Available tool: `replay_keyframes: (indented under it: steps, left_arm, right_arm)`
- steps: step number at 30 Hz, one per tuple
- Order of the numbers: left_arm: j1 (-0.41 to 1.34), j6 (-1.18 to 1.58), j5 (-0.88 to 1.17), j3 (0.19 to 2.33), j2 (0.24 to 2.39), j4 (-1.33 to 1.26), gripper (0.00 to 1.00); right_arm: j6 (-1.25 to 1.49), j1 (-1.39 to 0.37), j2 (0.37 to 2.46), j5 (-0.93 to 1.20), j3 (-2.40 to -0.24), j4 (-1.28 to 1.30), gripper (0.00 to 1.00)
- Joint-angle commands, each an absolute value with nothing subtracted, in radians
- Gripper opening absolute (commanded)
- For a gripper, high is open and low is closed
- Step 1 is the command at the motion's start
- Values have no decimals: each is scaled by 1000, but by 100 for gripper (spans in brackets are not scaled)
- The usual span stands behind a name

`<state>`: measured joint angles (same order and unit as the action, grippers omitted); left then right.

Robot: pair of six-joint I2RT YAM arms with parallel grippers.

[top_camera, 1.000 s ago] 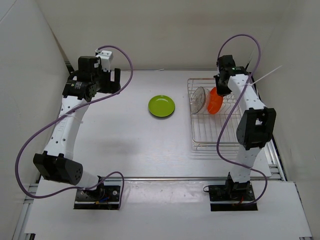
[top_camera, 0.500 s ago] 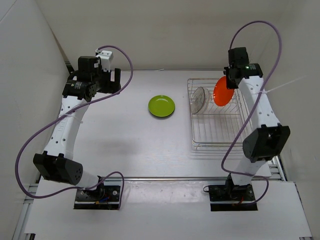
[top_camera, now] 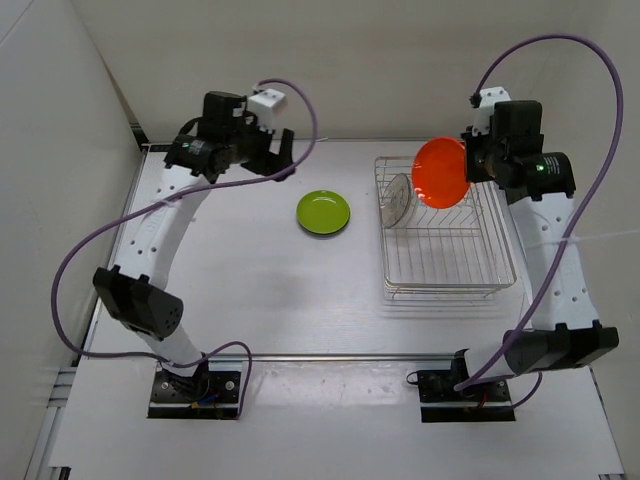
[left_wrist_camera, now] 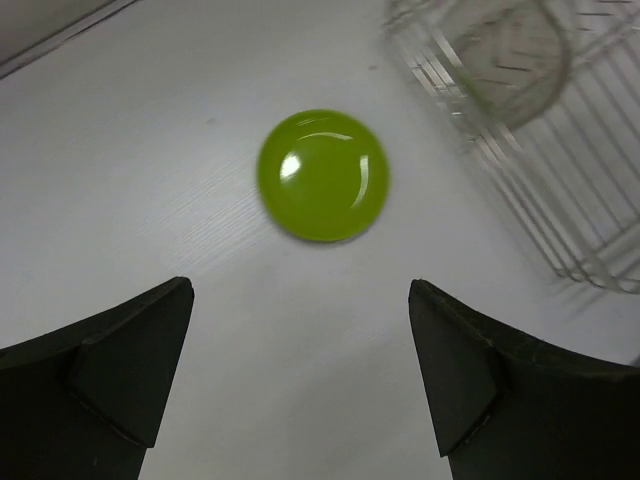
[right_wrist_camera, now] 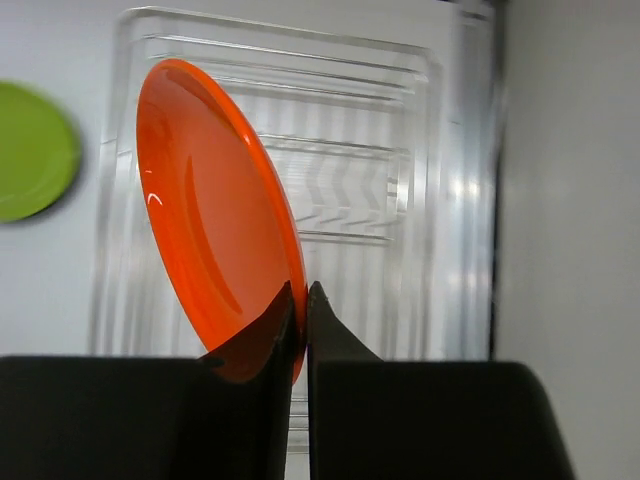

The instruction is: Unload the plates from the dish rack

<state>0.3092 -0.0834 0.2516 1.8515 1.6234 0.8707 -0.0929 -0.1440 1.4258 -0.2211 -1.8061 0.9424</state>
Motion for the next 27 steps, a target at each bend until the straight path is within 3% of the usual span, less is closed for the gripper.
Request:
replay_keyframes:
  steps: [1,3,11,20,27]
  left_arm:
    - [455,-136,431,1963,1675,913,99]
    - [514,-146,431,1983,1715,913,99]
    - [707,-155,420,1987,1808,809,99]
    - [716,-112,420,2088,1893,790,99]
    - [716,-103,420,2088,1893,781,58]
  right_arm:
    - [-153,-147,1368,183,-1777,943,1]
    - [-163,-147,1350,324,-1766,943,1]
    - [-172,-156,1341,472,-1727,974,1]
    - [-172,-156,1313,495,-1707,974,1]
    - [-172,-156,1304,495,-1698,974,1]
